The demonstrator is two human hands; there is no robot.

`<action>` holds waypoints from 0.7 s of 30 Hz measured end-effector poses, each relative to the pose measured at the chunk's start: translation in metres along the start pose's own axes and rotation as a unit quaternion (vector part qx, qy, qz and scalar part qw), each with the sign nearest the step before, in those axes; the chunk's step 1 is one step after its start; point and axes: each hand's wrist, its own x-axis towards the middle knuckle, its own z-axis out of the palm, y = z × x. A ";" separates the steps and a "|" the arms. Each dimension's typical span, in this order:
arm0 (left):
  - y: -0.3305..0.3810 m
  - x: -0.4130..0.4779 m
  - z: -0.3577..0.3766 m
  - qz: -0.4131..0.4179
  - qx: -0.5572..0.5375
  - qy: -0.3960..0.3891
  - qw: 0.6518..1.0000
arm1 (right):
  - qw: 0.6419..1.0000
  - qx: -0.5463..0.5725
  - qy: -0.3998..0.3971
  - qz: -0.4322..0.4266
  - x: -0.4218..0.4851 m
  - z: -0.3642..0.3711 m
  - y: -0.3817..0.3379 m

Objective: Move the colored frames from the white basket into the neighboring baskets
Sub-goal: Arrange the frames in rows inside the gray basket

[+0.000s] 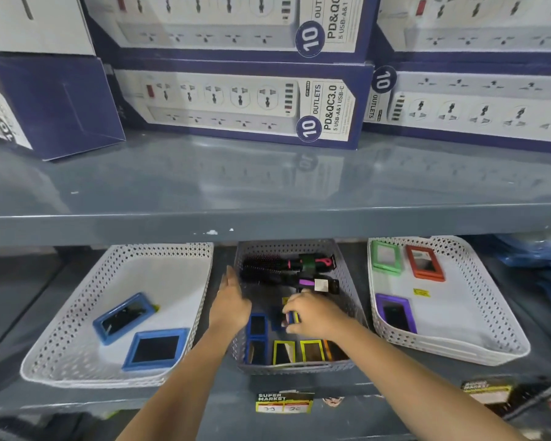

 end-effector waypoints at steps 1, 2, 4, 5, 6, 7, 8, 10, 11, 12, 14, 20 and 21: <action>-0.001 0.000 0.000 0.001 -0.004 0.003 1.000 | 1.000 -0.013 0.000 -0.012 0.005 0.006 -0.004; -0.001 0.000 0.000 0.001 -0.007 0.007 1.000 | 1.000 -0.021 0.005 -0.018 0.008 0.008 -0.008; -0.001 -0.001 0.000 -0.001 -0.009 0.012 1.000 | 1.000 -0.020 0.010 -0.017 0.013 0.008 -0.012; 0.000 -0.001 -0.001 -0.002 -0.007 0.015 1.000 | 1.000 -0.014 0.013 -0.014 0.014 0.008 -0.013; 0.000 -0.002 0.000 -0.002 -0.006 0.017 1.000 | 1.000 -0.010 0.015 -0.014 0.015 0.007 -0.014; 0.001 -0.002 0.000 -0.001 -0.005 0.019 1.000 | 1.000 -0.012 0.019 -0.014 0.017 0.007 -0.015; 0.001 -0.003 0.000 0.000 -0.005 0.020 1.000 | 1.000 -0.018 0.021 -0.015 0.017 0.006 -0.016; 0.000 -0.003 0.000 -0.001 -0.006 0.021 1.000 | 0.999 -0.019 0.022 -0.014 0.016 0.005 -0.018; 0.000 -0.004 0.000 -0.002 -0.006 0.023 1.000 | 1.000 -0.014 0.021 -0.012 0.016 0.005 -0.019; 0.000 -0.004 0.000 -0.001 -0.006 0.023 1.000 | 1.000 -0.011 0.021 -0.010 0.015 0.005 -0.019; 0.000 -0.003 0.001 0.001 -0.005 0.026 1.000 | 1.000 -0.010 0.023 -0.010 0.013 0.005 -0.019; 0.001 -0.002 0.002 0.004 0.015 0.028 0.999 | 0.999 -0.038 0.024 -0.023 0.007 0.007 -0.020; 0.001 -0.003 0.002 0.007 0.020 0.030 0.999 | 0.999 -0.040 0.022 -0.023 0.007 0.007 -0.020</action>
